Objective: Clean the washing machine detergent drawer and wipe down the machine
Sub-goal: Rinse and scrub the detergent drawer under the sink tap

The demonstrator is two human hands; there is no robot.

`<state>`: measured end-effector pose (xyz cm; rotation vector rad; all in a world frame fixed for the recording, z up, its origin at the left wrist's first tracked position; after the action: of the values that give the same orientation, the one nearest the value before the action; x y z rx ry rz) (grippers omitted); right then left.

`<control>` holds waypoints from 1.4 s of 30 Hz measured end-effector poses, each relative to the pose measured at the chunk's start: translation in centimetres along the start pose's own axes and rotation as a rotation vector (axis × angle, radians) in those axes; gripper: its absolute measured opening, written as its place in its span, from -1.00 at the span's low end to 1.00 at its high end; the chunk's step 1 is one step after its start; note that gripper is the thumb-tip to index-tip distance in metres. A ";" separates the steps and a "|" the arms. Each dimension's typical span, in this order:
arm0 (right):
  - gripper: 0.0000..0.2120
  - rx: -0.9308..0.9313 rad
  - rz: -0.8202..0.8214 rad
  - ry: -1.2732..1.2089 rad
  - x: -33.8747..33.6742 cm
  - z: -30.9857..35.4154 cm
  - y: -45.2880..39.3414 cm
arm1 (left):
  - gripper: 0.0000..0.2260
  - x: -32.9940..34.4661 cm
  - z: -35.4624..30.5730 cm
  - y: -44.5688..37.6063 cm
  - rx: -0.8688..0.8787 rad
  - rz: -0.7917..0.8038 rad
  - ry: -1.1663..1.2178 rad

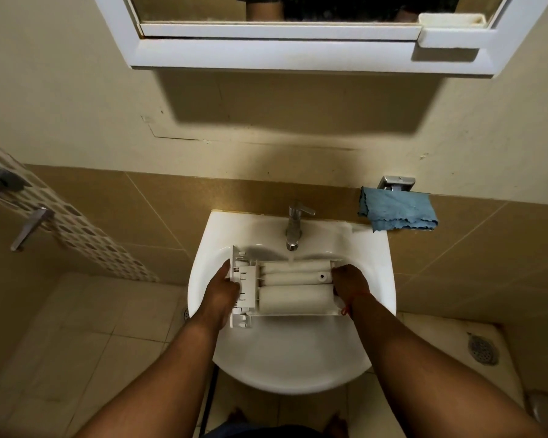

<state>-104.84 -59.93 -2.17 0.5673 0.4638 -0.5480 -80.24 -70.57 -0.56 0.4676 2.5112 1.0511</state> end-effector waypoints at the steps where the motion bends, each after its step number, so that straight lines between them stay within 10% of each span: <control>1: -0.70 -0.012 0.013 0.018 0.0 0.1 0.0 | -0.32 0.1 0.0 0.0 -0.004 0.002 -0.012; 9: -0.57 -0.189 -0.060 0.449 2.7 1.6 1.7 | -0.41 1.0 0.2 -0.5 -0.043 0.027 0.142; 20: -0.86 -0.228 0.108 -0.234 8.1 5.4 -2.1 | -0.50 1.7 0.6 -1.5 -0.074 -0.062 0.249; 26: -0.72 -0.735 0.314 0.619 7.7 2.7 -0.4 | -0.53 1.6 1.0 -1.5 -0.049 -0.116 0.287; 31: -0.67 -0.310 -0.045 0.728 3.9 -2.4 1.2 | -0.54 1.9 0.9 -1.1 -0.001 -0.137 0.264; 38: -0.53 -0.470 0.224 0.841 5.2 -1.3 1.0 | -0.53 1.2 1.0 -0.9 0.018 -0.146 0.233; 42: -0.66 -0.394 -0.003 0.302 4.0 0.5 0.3 | -0.54 1.7 0.9 -0.6 0.041 -0.144 0.234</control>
<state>-101.48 -61.41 -3.84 0.2694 0.8369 -0.3594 -81.34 -69.67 -1.96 0.1797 2.7266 1.0542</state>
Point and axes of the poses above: each hand's wrist, its own y-axis away from the middle knuckle, its own x-axis out of the palm, z = x × y, the point moved 1 cm from there along -y, towards the middle knuckle, and after that the axes turned 15 degrees about -x, right-handed, at the moved point
